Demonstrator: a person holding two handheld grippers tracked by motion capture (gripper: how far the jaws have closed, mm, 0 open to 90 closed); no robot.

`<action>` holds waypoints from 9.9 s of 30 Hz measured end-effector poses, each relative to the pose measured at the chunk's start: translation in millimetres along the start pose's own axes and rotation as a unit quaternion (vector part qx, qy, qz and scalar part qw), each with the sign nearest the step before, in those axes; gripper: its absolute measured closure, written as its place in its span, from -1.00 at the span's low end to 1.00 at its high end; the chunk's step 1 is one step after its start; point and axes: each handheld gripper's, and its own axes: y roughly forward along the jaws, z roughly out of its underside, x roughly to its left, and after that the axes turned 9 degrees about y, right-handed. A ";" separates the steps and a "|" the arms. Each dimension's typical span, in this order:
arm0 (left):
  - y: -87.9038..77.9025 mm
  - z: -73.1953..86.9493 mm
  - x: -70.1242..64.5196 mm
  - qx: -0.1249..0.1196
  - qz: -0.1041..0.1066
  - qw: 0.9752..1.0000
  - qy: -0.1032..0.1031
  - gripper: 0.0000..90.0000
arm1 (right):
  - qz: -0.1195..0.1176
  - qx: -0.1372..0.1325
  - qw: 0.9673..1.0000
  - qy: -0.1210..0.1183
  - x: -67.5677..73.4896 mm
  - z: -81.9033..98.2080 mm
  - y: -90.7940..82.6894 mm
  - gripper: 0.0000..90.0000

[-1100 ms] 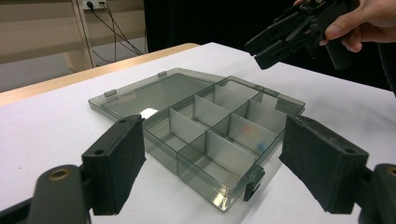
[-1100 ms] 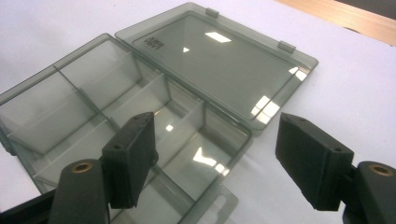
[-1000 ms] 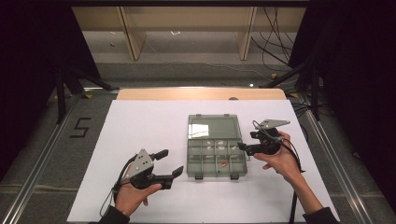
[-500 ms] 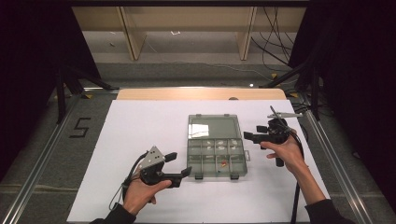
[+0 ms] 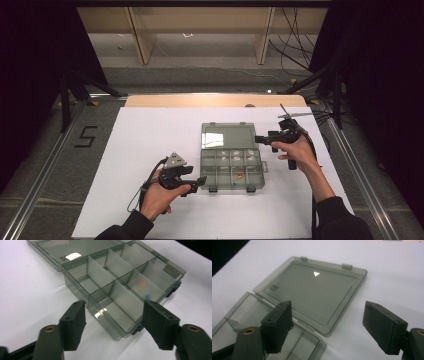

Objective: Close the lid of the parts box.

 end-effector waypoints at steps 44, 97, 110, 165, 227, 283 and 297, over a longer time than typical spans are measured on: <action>21.2 0.1 1.6 0.056 -0.011 0.998 0.001 0.44 | 0.046 0.087 0.994 0.041 0.1 -6.8 64.0 -0.39; 19.9 2.0 3.5 0.057 -0.007 0.998 0.012 0.44 | 0.007 -0.041 0.999 -0.017 -3.9 11.0 20.7 0.84; 20.4 2.5 3.2 0.050 -0.006 0.999 0.014 0.43 | 0.034 -0.080 0.992 -0.089 3.8 22.3 16.8 0.83; -7.2 -53.4 27.5 -0.053 -0.042 0.997 0.038 -0.03 | 0.041 -0.134 0.978 -0.158 6.0 39.5 12.6 0.82; 46.5 -161.0 84.7 -0.016 -0.112 0.993 0.019 1.00 | 0.054 -0.126 0.973 -0.185 8.0 39.0 11.4 0.79; 8.7 -91.6 20.0 -0.027 0.003 0.998 0.057 1.00 | 0.005 -0.166 0.973 -0.163 72.7 76.1 -88.5 -0.41; 4.3 -64.6 3.4 -0.031 0.015 0.997 0.065 1.00 | -0.008 -0.165 0.972 -0.168 76.6 77.4 -87.6 -0.47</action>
